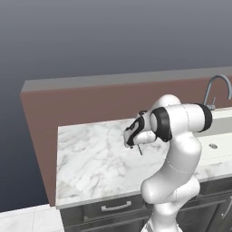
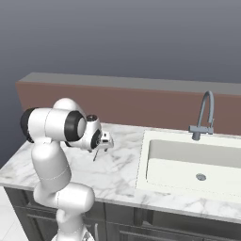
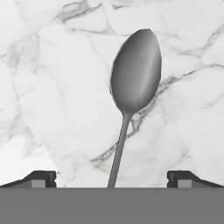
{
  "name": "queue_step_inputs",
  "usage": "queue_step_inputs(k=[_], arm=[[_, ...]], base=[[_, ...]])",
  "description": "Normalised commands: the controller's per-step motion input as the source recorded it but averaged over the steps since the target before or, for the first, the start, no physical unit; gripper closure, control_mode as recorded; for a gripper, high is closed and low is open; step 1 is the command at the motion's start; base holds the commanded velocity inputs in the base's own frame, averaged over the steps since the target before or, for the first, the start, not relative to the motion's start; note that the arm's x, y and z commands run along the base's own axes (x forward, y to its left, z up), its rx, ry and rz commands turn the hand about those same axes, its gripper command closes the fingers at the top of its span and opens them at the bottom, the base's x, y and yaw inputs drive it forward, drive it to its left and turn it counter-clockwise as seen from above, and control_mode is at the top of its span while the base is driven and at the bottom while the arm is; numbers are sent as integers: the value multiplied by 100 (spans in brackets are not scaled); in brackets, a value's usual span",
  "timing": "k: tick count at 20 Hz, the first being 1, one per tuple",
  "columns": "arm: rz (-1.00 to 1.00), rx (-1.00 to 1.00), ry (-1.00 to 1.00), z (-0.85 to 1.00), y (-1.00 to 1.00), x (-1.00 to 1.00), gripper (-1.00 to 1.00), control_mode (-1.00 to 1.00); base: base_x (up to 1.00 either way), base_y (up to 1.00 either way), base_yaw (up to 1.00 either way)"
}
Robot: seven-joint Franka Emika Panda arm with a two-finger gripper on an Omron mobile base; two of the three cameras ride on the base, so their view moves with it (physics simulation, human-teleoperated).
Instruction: Organize the utensils by type. Pick up the wooden spoons from the counter and place them in the open cabinet. Then pick up the metallic utensils from the counter and place them in the open drawer.
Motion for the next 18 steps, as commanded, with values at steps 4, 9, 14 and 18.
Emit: queue_step_inputs(k=[4, 9, 14, 18], arm=[[0, 0, 0, -20, 0, 17, -100, -100], [0, 0, 0, -34, 0, 6, -100, -100], [0, 0, 0, -52, 0, 3, 100, -100], [0, 0, 0, -72, -1, 0, 100, -100]], base=[[0, 0, 0], [0, 0, 0], [0, 0, 0], [0, 0, 0]])
